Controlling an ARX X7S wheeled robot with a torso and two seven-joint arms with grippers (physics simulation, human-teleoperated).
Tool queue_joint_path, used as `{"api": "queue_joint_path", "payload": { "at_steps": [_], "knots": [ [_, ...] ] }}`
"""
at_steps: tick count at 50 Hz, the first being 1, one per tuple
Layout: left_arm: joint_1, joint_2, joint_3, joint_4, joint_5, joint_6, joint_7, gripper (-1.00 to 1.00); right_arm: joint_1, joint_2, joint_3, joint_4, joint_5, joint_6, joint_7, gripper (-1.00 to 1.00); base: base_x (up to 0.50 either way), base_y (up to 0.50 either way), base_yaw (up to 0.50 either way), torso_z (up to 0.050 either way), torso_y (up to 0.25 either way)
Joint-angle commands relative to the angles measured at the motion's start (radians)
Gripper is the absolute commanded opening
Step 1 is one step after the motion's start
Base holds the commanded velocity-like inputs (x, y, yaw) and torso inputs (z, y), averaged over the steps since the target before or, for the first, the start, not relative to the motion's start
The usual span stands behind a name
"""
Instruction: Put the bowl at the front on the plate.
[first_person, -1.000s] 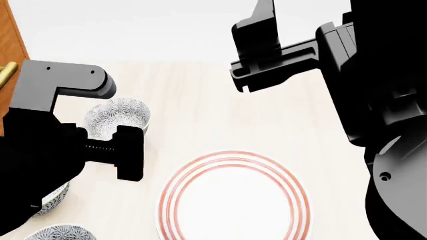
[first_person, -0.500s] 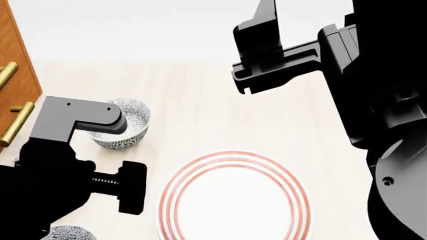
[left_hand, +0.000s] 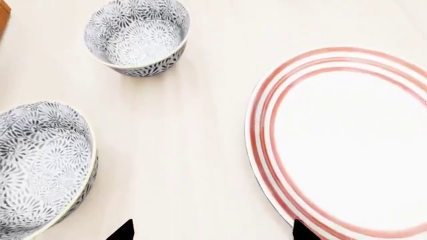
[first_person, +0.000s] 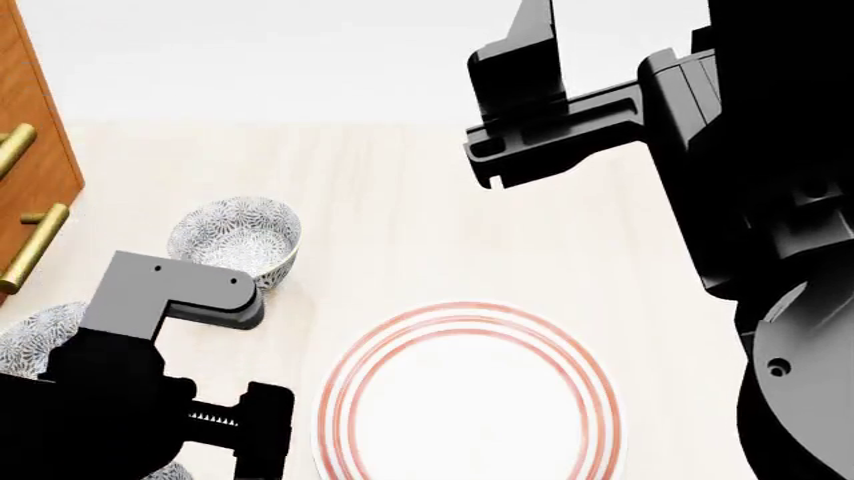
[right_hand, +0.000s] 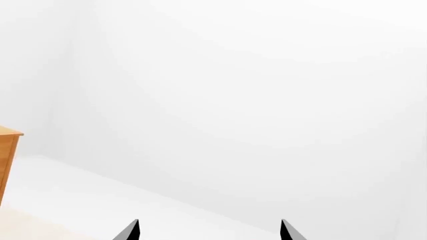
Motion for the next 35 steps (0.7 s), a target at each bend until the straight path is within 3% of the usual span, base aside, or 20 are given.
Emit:
{"api": "queue_joint_path", "payload": {
  "at_steps": [1,35],
  "knots": [
    [0.037,-0.019,0.021,0.015,-0.046,0.007,-0.027,1.0,0.004,0.004,-0.003,0.0,0.012,-0.001,0.01,1.0,0.0,0.0,0.0,0.0,0.0],
    [0.153,-0.079,0.099,0.003,-0.047,0.046,-0.018,1.0,0.017,0.017,-0.016,0.002,0.046,0.002,0.043,1.0,0.0,0.0,0.0,0.0,0.0]
  ]
}}
